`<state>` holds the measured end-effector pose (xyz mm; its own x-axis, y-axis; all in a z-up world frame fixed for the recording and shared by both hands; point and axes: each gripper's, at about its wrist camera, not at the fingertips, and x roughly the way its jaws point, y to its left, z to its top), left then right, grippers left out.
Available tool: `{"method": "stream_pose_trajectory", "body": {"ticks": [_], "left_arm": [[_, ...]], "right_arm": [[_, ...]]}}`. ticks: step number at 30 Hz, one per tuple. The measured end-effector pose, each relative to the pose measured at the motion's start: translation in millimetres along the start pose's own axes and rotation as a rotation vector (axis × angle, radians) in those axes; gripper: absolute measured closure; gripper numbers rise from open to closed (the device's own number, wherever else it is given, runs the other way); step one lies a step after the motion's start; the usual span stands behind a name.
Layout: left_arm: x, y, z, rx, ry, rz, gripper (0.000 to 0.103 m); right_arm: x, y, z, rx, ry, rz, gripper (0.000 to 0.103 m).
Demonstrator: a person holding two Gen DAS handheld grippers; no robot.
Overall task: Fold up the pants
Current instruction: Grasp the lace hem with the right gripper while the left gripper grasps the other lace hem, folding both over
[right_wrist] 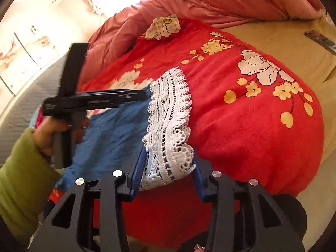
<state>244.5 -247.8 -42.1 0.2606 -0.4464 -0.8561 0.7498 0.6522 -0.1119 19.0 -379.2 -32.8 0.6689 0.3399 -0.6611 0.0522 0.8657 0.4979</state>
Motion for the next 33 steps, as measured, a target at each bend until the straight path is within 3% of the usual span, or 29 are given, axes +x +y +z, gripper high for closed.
{"method": "stream_pose_trajectory", "body": {"ticks": [5, 12, 14, 15, 17, 18, 22, 25, 29, 33], "left_arm": [[21.5, 5.2, 16.1, 0.042, -0.001, -0.129, 0.044], [34.0, 2.9, 13.4, -0.006, -0.006, -0.334, 0.050], [35.6, 2.9, 13.4, -0.025, -0.005, -0.340, 0.051], [35.4, 4.1, 13.7, -0.040, -0.007, -0.333, 0.061], [35.5, 9.2, 14.7, -0.083, -0.009, -0.303, 0.080], [34.2, 14.3, 14.6, -0.127, -0.013, -0.310, 0.083], [17.3, 12.8, 11.2, -0.116, -0.054, -0.319, 0.090], [-4.1, 22.1, 7.4, -0.151, -0.111, -0.369, 0.090], [-45.2, 43.1, -6.6, -0.210, -0.215, -0.429, 0.090], [-84.9, 70.1, -32.6, -0.258, -0.291, -0.422, 0.090]], "right_arm": [[13.0, -0.8, 5.6, -0.003, 0.018, 0.010, 0.063], [24.5, -6.4, 8.1, 0.042, 0.035, 0.065, 0.063], [25.8, -5.9, 8.5, 0.047, 0.034, 0.071, 0.063], [26.7, -5.4, 9.4, 0.046, 0.033, 0.071, 0.065], [27.7, -1.3, 10.3, 0.028, 0.029, 0.079, 0.078], [28.2, 0.7, 10.8, 0.024, 0.028, 0.088, 0.081], [19.0, 18.9, 14.6, -0.033, -0.013, 0.090, 0.081], [8.4, 38.2, 18.6, -0.084, -0.046, 0.101, 0.081], [-3.2, 83.6, 23.8, -0.212, -0.082, 0.107, 0.081], [-0.8, 132.5, 22.4, -0.330, -0.077, 0.159, 0.081]]}}
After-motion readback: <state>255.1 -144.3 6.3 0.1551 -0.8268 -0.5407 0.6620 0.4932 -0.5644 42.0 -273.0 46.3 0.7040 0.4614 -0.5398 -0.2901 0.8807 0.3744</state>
